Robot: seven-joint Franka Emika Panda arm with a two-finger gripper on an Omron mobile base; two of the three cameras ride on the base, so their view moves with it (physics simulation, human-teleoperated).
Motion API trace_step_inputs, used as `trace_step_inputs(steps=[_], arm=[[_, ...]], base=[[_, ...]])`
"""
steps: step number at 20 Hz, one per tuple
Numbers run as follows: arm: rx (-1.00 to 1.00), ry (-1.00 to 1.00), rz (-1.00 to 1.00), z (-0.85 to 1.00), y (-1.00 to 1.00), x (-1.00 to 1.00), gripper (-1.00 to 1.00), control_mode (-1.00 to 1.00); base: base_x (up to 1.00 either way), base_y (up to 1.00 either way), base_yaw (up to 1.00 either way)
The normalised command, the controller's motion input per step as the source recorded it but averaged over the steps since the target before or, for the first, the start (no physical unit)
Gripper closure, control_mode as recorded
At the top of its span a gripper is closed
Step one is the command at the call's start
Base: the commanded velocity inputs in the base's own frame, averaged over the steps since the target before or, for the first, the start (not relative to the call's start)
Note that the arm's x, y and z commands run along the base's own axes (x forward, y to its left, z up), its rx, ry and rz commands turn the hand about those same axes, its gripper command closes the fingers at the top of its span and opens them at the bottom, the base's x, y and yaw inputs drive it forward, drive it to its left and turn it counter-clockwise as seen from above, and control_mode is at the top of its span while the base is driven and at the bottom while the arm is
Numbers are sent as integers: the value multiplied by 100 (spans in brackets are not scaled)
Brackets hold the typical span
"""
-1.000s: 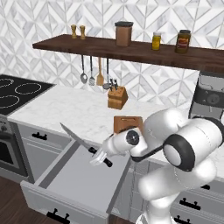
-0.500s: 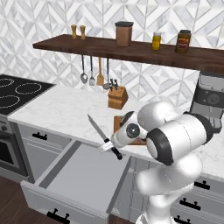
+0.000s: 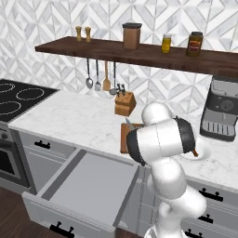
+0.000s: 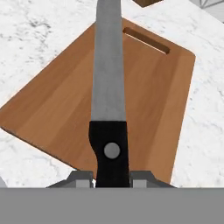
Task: Pick up the knife from the drawer and place it on the cutting board. Then place the meat from the plate to the cutting board.
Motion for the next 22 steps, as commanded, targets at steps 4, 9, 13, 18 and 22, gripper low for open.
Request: trace_step_inputs(steps=[4, 9, 13, 18, 22], arm=[[6, 15, -32, 98, -4, 100, 100, -100], [17, 23, -14, 14, -3, 82, 100, -100], [8, 25, -9, 9, 33, 99, 100, -100], [6, 18, -19, 44, 61, 100, 100, -100], [2, 17, -28, 68, 55, 100, 100, -100]], base=[[0, 0, 0], [0, 0, 0], [0, 0, 0], [0, 0, 0], [0, 0, 0]])
